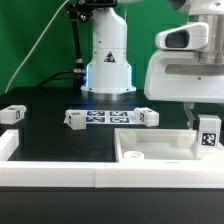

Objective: Assemble one leg

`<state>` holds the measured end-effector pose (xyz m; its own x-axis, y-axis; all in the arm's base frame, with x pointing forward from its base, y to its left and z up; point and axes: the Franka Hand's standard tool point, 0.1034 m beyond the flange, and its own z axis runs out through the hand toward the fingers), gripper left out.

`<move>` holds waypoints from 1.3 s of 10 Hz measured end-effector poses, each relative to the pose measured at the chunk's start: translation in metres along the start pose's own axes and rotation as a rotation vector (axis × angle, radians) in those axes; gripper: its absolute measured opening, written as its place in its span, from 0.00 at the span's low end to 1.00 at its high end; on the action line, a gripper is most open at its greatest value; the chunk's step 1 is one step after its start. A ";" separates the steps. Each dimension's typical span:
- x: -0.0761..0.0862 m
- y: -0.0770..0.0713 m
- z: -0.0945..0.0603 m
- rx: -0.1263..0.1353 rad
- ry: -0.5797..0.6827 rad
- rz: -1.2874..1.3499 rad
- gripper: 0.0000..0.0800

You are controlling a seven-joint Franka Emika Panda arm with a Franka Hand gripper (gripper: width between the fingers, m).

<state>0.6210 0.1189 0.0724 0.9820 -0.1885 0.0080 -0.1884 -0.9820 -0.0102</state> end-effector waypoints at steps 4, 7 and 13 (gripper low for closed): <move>0.002 0.001 0.000 0.025 0.012 0.225 0.36; 0.003 0.002 0.000 0.058 0.024 0.551 0.36; 0.002 0.000 0.001 0.100 -0.018 1.206 0.36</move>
Offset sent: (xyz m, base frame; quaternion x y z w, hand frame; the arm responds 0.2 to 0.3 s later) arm -0.0073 -0.0060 -0.0057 0.0266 0.0148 0.3151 0.9486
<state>0.6228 0.1184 0.0717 0.1757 -0.9817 -0.0740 -0.9823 -0.1698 -0.0789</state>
